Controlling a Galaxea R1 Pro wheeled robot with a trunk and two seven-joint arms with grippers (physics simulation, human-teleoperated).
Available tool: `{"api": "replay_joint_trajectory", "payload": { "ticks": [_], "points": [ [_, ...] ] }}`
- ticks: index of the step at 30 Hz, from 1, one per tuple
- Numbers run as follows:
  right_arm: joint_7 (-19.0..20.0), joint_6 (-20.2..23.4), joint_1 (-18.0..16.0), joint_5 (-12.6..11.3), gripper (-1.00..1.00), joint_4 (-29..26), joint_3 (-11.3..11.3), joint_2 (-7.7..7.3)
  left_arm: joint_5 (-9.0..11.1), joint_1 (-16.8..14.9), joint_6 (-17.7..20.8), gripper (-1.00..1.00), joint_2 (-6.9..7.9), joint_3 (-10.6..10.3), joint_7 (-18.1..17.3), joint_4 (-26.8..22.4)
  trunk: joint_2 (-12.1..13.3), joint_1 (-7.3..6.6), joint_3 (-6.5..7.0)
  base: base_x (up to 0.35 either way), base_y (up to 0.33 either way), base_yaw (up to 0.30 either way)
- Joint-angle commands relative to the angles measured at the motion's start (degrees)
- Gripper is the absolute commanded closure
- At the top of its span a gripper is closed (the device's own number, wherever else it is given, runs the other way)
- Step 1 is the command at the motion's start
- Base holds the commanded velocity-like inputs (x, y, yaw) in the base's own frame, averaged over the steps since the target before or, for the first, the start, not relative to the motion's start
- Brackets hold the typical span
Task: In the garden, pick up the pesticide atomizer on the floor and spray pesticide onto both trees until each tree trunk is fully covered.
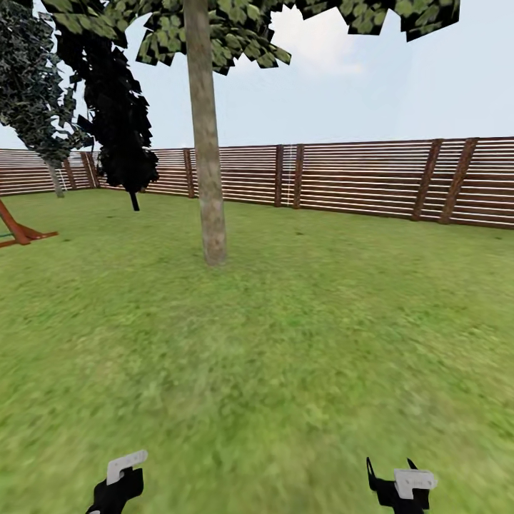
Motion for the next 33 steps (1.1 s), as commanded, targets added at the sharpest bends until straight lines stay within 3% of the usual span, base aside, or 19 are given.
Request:
{"api": "replay_joint_trajectory", "payload": {
  "ticks": [1, 33],
  "points": [
    [-0.52, -0.07, -0.03, 0.25, -1.0, 0.05, 0.3, -0.01, 0.49, -0.04, -0.17, 1.0, 0.02, -0.33, -0.12, 0.05, -0.02, 0.02, -0.06, 0.331, 0.0, 0.0],
    [-0.52, -0.07, -0.03, 0.25, -1.0, 0.07, 0.3, -0.01, 0.49, -0.04, -0.17, 1.0, 0.04, -0.33, -0.1, 0.05, -0.02, 0.02, -0.06, 0.331, 0.0, 0.0]
  ]
}}
